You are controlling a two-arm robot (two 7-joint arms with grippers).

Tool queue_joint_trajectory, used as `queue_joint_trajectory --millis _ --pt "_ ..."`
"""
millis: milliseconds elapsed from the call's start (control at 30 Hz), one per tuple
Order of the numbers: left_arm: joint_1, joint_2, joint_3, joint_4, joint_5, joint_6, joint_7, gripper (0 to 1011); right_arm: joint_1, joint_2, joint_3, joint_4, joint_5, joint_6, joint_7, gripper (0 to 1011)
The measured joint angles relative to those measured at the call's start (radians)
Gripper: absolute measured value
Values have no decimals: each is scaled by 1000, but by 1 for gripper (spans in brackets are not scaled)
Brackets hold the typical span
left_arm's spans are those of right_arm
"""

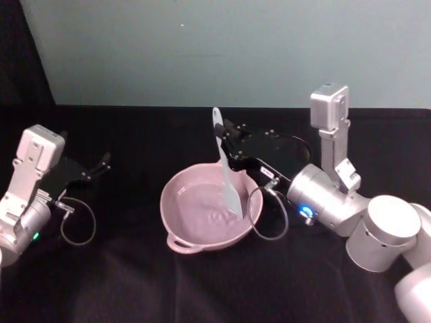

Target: Use the one hand to pick up the spoon and stir the clear water in the bowl.

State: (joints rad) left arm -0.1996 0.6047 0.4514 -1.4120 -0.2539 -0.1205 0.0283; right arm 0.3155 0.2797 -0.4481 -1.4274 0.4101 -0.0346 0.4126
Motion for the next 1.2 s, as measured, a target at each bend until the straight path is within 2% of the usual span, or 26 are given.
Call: queue_joint_trajectory --millis 233,533,867,1200 --pt "0 0 0 0 0 0 0 1011 -47 37 14 -72 20 16 28 110" --pt "0 0 0 0 0 0 0 1011 -83 53 3 -118 42 25 45 111" --pt "0 0 0 0 0 0 0 1011 -87 41 -32 -126 49 29 51 111" --pt "0 0 0 0 0 0 0 1011 -38 -1 -54 -78 48 37 45 110"
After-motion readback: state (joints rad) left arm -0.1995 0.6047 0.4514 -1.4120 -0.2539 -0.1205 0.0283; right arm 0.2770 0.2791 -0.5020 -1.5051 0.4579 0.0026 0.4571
